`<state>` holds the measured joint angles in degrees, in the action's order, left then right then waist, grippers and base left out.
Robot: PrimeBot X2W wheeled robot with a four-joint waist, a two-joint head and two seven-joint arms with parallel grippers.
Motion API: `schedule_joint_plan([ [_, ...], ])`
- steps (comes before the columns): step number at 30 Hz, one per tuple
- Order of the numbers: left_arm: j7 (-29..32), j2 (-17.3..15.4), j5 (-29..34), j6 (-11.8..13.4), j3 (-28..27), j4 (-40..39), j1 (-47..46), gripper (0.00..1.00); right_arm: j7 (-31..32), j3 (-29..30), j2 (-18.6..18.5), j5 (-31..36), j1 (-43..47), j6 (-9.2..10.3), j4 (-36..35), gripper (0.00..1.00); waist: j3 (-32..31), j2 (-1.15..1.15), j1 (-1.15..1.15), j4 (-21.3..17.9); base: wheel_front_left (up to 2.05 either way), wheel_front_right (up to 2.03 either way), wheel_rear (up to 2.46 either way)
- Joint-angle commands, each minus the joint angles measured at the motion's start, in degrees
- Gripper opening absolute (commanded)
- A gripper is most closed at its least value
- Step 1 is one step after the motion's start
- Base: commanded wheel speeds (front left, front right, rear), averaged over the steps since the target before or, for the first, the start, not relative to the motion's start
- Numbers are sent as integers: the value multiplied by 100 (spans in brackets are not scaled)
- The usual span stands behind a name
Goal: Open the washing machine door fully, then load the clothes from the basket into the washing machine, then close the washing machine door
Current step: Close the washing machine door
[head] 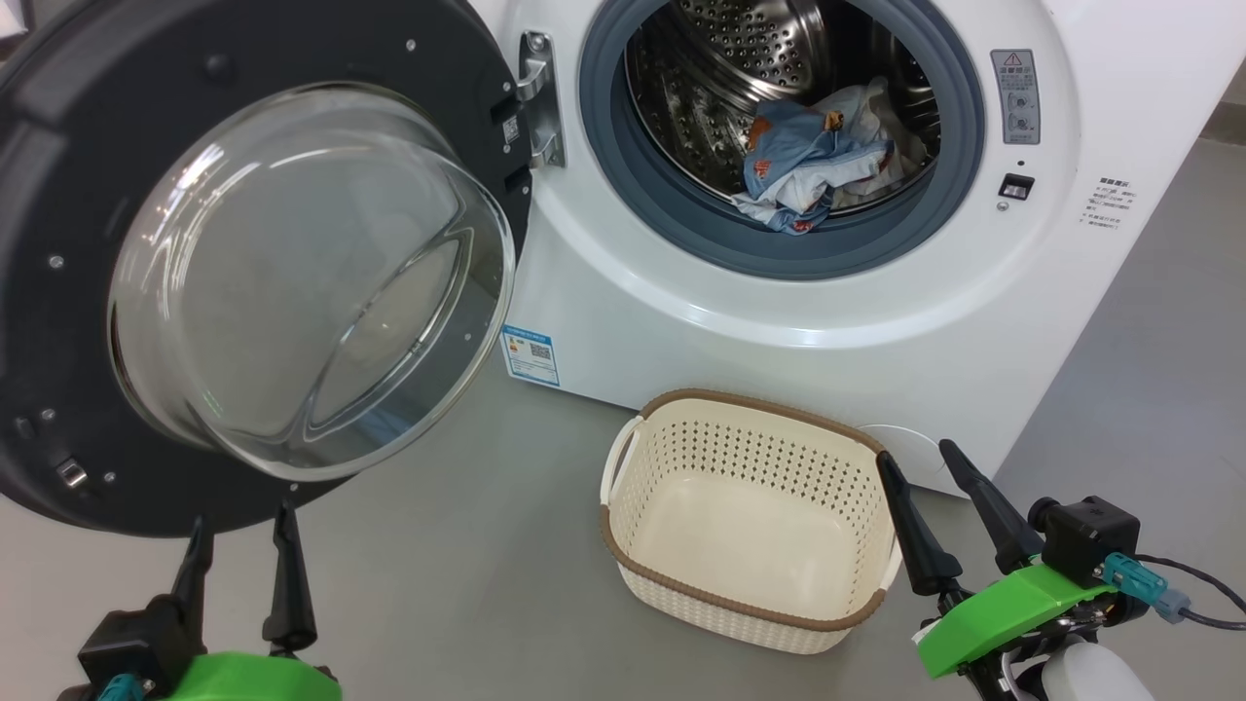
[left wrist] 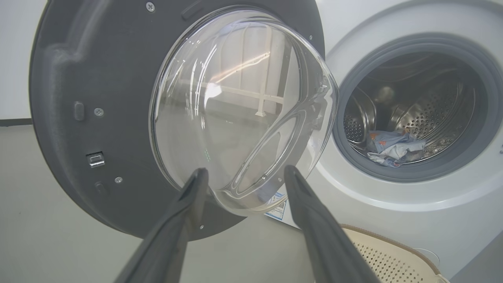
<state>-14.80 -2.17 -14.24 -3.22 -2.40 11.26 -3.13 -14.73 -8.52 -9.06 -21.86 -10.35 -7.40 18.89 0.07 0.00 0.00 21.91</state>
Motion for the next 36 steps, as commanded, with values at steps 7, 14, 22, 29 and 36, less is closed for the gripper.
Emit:
schedule_joint_plan([
  [7,-20,-71,22,71,-191,-190,-43,100,-27,-141,-14,-104,-17,-9,-117,100,-4,0,0,-13,0,0,0],
  [14,-20,-71,12,70,-189,-204,-26,100,-27,-138,-14,-111,-20,-9,-106,100,-9,0,0,-36,0,0,0],
  [22,-20,-71,-11,74,-184,-222,-24,48,-27,-143,-23,-114,-35,-9,-104,100,-3,0,0,-66,0,0,0],
  [29,-20,-90,-106,-17,-304,-334,-139,0,-27,-152,-15,-123,-39,-9,-87,100,-27,0,0,-128,0,0,0],
  [36,65,-420,-326,-189,-449,-853,-632,0,-27,-143,-29,-139,-5,-9,-98,100,-61,0,0,-193,0,0,0],
])
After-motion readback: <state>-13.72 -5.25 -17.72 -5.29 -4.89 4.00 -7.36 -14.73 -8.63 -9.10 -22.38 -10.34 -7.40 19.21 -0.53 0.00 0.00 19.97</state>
